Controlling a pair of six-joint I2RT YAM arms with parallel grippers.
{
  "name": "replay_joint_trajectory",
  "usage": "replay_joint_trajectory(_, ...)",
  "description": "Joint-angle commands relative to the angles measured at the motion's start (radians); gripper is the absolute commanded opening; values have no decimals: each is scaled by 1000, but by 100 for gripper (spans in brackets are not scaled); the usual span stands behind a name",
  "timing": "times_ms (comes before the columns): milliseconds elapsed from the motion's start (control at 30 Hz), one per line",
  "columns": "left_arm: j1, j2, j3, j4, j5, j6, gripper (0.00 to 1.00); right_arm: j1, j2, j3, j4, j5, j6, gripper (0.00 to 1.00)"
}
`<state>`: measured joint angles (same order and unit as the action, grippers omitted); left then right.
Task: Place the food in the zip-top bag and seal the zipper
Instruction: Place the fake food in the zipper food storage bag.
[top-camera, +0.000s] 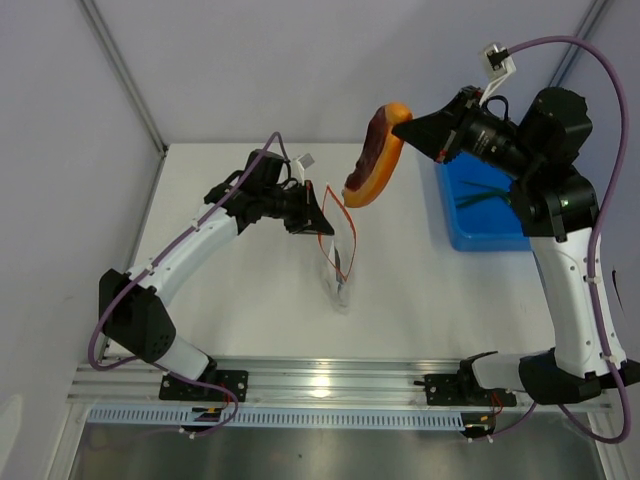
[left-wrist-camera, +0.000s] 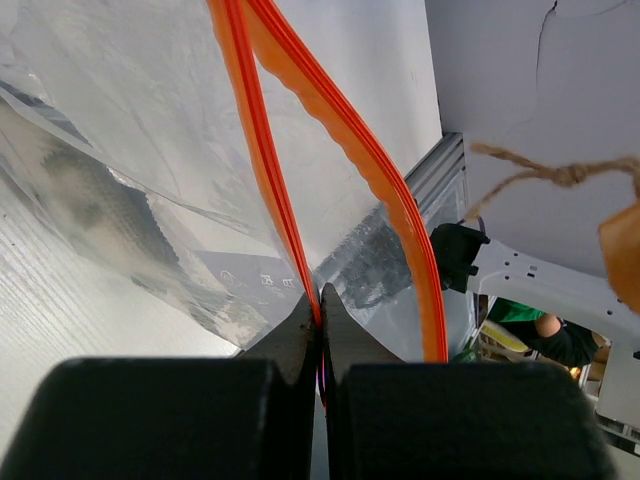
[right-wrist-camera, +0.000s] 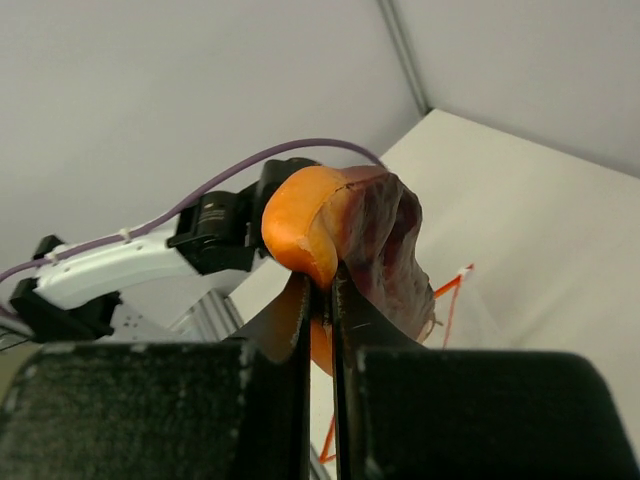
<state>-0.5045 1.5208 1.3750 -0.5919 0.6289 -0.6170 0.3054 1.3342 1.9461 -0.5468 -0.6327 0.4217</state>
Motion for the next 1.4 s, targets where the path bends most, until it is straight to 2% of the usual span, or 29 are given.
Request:
replay_joint_trajectory(0, -6, 1, 36, 12, 0, 23, 1, 14, -47, -65, 136, -94, 115, 0)
replay_joint_trajectory(400, -6, -1, 44, 12, 5, 17, 1, 99, -75, -179, 143, -16, 88, 0)
replay_joint_trajectory(700, -6, -28, 26, 12, 14, 5, 1, 161, -63, -225, 114, 80, -3, 0)
replay_joint_trajectory(900, -6, -31, 27, 21, 29, -6, 1, 256, -59, -251, 94, 231, -130, 0)
replay_joint_trajectory(1367, -6, -45, 27, 15, 31, -7, 0, 339, -87, -455, 274, 392, -288, 0)
